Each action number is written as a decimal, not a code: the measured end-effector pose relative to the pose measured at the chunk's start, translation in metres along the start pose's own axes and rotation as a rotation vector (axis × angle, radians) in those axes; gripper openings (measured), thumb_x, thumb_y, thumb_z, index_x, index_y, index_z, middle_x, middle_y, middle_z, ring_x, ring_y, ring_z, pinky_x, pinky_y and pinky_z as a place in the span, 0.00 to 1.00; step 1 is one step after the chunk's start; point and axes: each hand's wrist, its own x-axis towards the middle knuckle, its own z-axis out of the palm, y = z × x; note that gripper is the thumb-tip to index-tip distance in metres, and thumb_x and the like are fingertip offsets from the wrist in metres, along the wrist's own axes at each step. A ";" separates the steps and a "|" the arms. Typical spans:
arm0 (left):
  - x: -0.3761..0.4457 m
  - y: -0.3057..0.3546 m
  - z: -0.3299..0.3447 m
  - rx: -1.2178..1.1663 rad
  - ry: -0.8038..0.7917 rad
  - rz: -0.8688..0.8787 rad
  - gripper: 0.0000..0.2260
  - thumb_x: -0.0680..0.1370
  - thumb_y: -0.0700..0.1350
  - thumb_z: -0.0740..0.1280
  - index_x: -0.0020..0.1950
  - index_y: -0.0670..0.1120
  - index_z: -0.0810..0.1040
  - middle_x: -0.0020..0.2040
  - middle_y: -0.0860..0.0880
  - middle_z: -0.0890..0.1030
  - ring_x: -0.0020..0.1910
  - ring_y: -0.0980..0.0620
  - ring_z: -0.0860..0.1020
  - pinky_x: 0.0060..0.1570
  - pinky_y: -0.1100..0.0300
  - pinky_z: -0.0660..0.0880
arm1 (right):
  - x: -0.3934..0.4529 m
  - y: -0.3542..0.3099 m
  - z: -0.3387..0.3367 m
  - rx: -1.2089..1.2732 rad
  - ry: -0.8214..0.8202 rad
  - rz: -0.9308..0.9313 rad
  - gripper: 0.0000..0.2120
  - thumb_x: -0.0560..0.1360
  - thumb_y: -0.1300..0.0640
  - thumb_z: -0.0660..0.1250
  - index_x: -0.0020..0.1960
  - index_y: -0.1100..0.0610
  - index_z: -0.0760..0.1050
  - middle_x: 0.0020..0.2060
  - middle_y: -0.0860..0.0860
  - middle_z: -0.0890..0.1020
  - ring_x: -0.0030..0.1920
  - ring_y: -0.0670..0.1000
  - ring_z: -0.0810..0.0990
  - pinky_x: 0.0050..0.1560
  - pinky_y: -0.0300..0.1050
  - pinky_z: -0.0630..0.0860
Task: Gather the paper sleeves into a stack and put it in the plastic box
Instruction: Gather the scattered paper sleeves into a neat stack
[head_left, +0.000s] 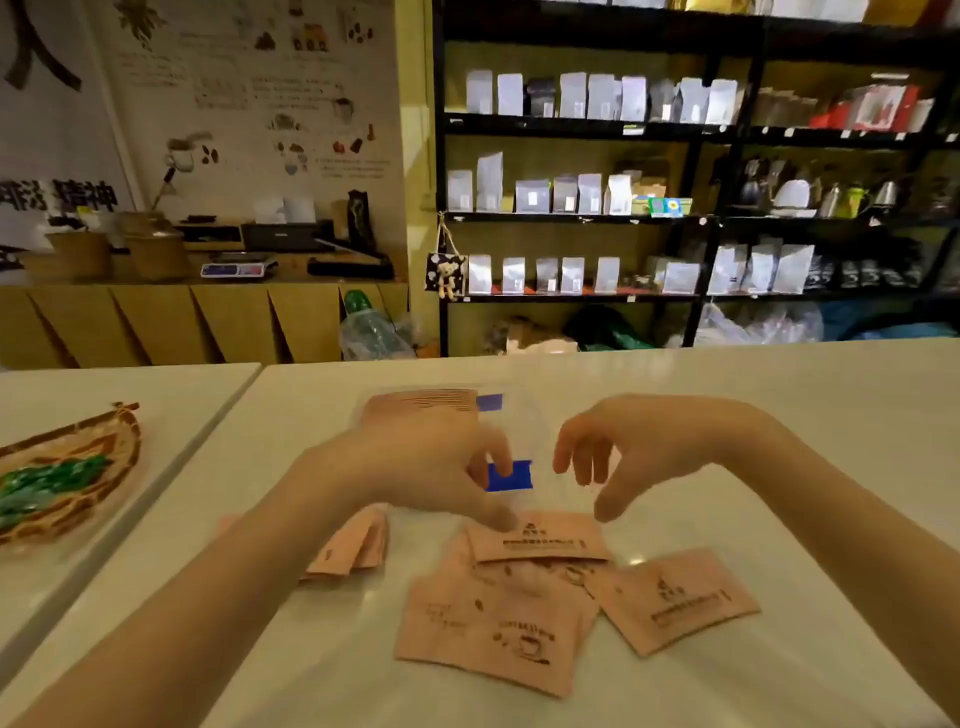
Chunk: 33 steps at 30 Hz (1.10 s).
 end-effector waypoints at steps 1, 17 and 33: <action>-0.002 0.001 0.008 0.015 -0.070 -0.017 0.23 0.67 0.60 0.68 0.60 0.56 0.70 0.56 0.56 0.75 0.54 0.57 0.73 0.56 0.57 0.72 | -0.002 0.003 0.009 -0.018 -0.060 0.027 0.24 0.65 0.52 0.73 0.59 0.47 0.71 0.53 0.45 0.77 0.54 0.46 0.75 0.58 0.46 0.74; 0.007 -0.008 0.080 0.091 -0.077 0.113 0.30 0.62 0.58 0.73 0.61 0.58 0.68 0.58 0.61 0.68 0.52 0.60 0.69 0.39 0.73 0.63 | -0.027 0.041 0.069 -0.085 -0.118 0.136 0.31 0.60 0.52 0.76 0.60 0.46 0.68 0.54 0.44 0.71 0.53 0.48 0.72 0.55 0.47 0.75; -0.015 -0.032 0.060 -0.097 0.076 0.094 0.23 0.62 0.60 0.72 0.53 0.60 0.70 0.51 0.62 0.72 0.50 0.59 0.73 0.50 0.63 0.75 | -0.029 0.032 0.076 -0.098 -0.090 0.040 0.28 0.60 0.45 0.75 0.57 0.47 0.69 0.49 0.45 0.74 0.47 0.46 0.74 0.47 0.40 0.75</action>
